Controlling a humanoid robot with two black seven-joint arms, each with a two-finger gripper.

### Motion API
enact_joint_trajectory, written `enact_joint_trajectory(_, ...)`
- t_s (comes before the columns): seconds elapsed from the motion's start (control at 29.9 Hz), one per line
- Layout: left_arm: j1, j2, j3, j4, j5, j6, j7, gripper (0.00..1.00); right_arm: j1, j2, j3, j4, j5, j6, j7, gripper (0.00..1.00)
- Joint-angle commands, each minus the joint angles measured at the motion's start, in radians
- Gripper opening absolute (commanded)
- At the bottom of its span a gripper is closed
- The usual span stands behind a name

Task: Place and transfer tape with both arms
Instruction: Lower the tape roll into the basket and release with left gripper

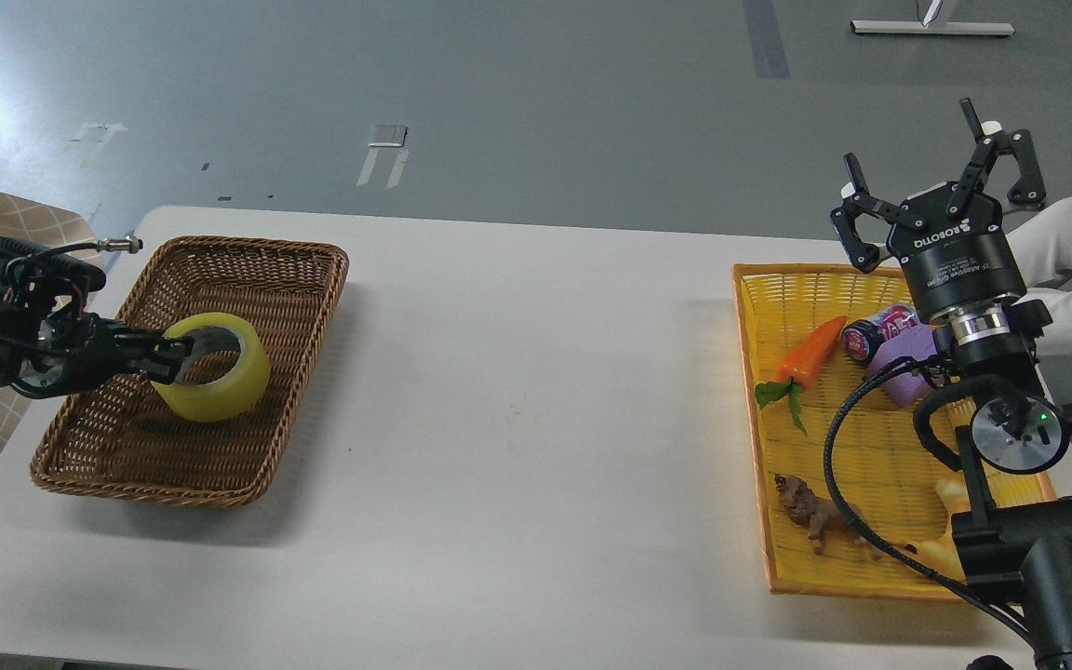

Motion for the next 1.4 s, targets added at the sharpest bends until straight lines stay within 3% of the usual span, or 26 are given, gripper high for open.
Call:
enact_joint_trajectory(0.0, 0.004, -0.001, 0.0, 0.012, -0.001, 0.002, 0.0, 0.0, 0.0, 0.0, -0.001, 0.0, 0.0, 0.0, 0.0, 0.99)
enact_joint_trajectory(0.94, 0.013, -0.004, -0.003, 0.026, -0.003, 0.018, 0.003, 0.01, -0.001, 0.0, 0.0, -0.001, 0.0, 0.0, 0.0, 0.99)
enact_joint_trajectory(1.0, 0.013, -0.004, -0.003, 0.026, -0.004, 0.02, 0.003, 0.2, -0.003, 0.0, 0.0, -0.001, 0.0, 0.0, 0.0, 0.99)
enact_joint_trajectory(1.07, 0.013, -0.004, -0.003, 0.026, -0.004, 0.02, 0.003, 0.25, -0.001, 0.0, 0.0, -0.001, 0.0, 0.0, 0.002, 0.99)
enact_joint_trajectory(1.14, 0.013, -0.004, -0.003, 0.023, -0.022, 0.02, 0.003, 0.46, -0.001, 0.0, 0.0, -0.011, 0.0, 0.0, 0.002, 0.99)
enact_joint_trajectory(1.2, 0.012, -0.004, -0.003, 0.022, -0.041, 0.02, 0.003, 0.54, -0.001, 0.0, 0.0, -0.012, 0.0, 0.0, 0.002, 0.99)
enact_joint_trajectory(1.37, 0.01, -0.004, -0.004, 0.008, -0.05, 0.021, 0.001, 0.57, -0.001, 0.0, 0.0, -0.012, 0.0, 0.0, 0.002, 0.99)
